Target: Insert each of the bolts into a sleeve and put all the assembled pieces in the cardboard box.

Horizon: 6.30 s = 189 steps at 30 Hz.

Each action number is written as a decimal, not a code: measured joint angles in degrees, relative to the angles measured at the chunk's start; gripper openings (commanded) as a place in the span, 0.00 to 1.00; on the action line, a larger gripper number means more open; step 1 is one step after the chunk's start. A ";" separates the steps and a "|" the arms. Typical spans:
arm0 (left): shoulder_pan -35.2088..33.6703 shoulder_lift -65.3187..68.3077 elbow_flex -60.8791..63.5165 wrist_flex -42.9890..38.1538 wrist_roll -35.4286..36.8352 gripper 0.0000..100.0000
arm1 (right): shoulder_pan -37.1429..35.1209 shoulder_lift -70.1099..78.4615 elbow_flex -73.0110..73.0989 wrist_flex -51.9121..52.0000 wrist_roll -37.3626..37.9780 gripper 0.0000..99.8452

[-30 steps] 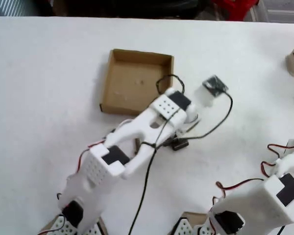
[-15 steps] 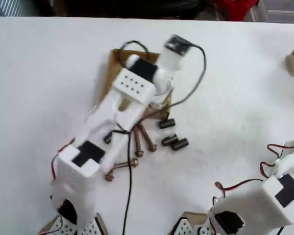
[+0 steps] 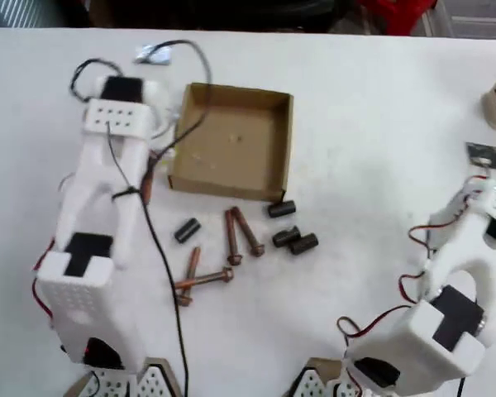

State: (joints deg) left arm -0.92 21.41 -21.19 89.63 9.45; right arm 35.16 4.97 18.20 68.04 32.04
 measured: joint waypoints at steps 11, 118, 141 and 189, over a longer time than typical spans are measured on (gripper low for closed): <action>-12.22 -18.29 37.54 -25.67 -4.04 0.02 | -15.38 0.00 0.00 7.21 -7.56 0.02; -19.69 -26.46 65.93 -45.54 -14.51 0.02 | -72.26 15.03 59.96 -164.22 -35.78 0.02; -8.00 -54.07 77.63 -57.32 -9.05 0.02 | -80.09 15.65 63.21 -161.58 -35.78 0.02; 15.91 -115.78 114.37 -75.08 8.44 0.02 | -80.09 15.65 63.12 -157.54 -35.78 0.02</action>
State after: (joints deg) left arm 14.99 -94.37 93.19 14.55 17.89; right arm -44.92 20.62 81.32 -89.49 -3.74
